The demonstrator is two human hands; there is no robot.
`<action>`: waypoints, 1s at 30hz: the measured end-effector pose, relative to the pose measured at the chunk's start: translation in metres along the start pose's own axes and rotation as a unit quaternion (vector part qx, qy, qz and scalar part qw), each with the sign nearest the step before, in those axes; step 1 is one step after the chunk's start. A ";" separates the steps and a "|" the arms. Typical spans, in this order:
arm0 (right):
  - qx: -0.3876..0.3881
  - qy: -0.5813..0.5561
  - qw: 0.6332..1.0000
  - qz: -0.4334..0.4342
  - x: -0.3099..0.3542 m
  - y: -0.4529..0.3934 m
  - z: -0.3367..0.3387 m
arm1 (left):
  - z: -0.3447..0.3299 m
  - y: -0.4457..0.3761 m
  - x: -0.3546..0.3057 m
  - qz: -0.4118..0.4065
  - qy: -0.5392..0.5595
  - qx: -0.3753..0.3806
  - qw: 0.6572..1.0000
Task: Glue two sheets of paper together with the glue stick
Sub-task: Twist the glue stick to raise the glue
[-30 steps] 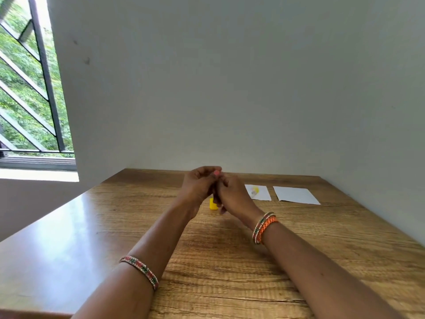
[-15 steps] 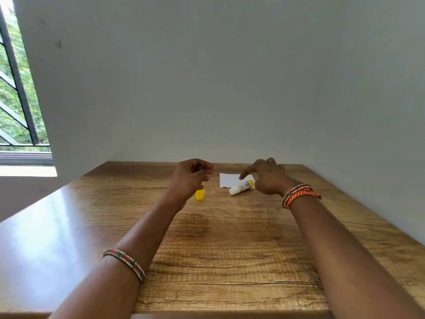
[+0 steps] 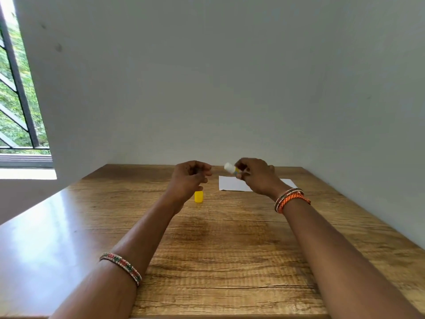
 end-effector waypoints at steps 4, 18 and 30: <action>-0.036 -0.348 0.935 0.052 0.030 0.010 0.013 | -0.001 -0.001 -0.004 -0.015 0.044 0.000 0.999; -0.051 -0.466 0.879 0.086 0.084 0.020 -0.017 | 0.012 -0.002 -0.013 -0.039 0.229 -0.007 0.973; -0.042 -0.557 0.826 0.079 0.084 0.022 -0.029 | 0.018 0.001 -0.016 -0.038 0.191 -0.021 0.981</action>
Point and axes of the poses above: each hand's wrist, its own y-axis away from the middle knuckle, its own z-axis out of the back of the hand, x = y × z, the point moved 9 cm from there along -y, towards the middle knuckle, and after that the axes turned 11 degrees about x, right-handed, at the moved point
